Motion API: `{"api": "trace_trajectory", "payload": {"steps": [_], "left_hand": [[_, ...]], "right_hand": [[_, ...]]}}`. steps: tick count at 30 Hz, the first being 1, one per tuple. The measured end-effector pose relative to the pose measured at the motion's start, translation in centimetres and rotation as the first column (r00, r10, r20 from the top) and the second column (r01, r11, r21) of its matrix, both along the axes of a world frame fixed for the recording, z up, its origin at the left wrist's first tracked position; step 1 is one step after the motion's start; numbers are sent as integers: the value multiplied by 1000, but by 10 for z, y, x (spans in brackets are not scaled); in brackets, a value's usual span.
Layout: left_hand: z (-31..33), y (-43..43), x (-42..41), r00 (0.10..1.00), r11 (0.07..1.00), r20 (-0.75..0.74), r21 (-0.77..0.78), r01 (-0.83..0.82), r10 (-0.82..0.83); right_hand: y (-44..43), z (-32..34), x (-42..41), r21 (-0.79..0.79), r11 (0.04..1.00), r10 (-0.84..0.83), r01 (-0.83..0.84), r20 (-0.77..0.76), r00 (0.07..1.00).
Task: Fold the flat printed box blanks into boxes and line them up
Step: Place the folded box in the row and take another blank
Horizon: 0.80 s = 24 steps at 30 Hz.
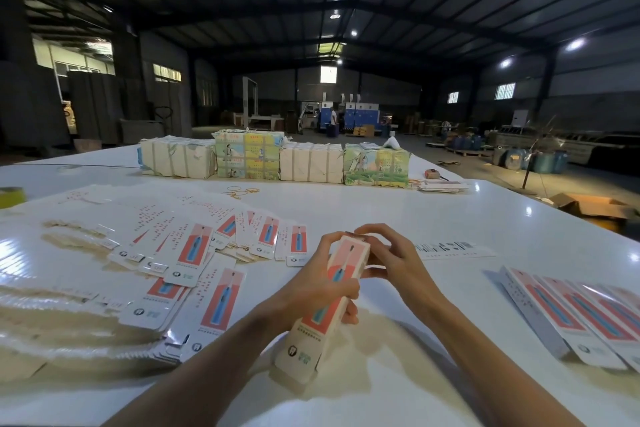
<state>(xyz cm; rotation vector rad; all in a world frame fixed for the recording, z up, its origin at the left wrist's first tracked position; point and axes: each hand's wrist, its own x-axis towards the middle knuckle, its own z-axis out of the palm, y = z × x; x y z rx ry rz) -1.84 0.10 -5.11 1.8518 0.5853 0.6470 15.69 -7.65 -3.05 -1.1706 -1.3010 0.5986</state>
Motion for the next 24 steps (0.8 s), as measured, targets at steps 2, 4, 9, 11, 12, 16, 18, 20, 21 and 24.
{"api": "trace_trajectory", "payload": {"steps": [2, 4, 9, 11, 12, 16, 18, 20, 21, 24], "left_hand": [[-1, 0, -1, 1000, 1000, 5, -20, -5, 5], [-1, -2, 0, 1000, 1000, -1, -4, -13, 13], [-3, -5, 1, 1000, 1000, -25, 30, 2, -1], [-2, -5, 1, 1000, 999, -24, 48, -6, 7], [-2, -5, 1, 1000, 998, -20, 55, -7, 8], [0, -5, 3, 1000, 999, -2, 31, 7, -7], [0, -4, 3, 1000, 1000, 3, 24, 6, -6], [0, -3, 2, 1000, 1000, 6, 13, -1, 1], [0, -2, 2, 1000, 1000, 4, 12, -6, 6], [0, -2, 3, 1000, 1000, 1, 16, -18, 18]], "right_hand": [[-1, 2, -3, -31, 999, 26, -28, -57, 998], [0, 4, -4, -63, 997, 25, -33, -131, 991], [0, 4, 1, -118, 993, -30, 3, -228, 973], [0, 3, 4, -141, 990, -24, -10, -241, 970], [0, 3, 5, -143, 990, -28, -8, -247, 969], [-1, 6, 7, -146, 989, -36, -7, -290, 956], [-2, 6, 7, -152, 988, -12, -32, -281, 960], [-2, 7, 6, -148, 987, 17, -59, -272, 962], [-2, 8, 5, -144, 987, 25, -66, -266, 964], [-2, 8, 5, -148, 987, 29, -69, -259, 965]]}}
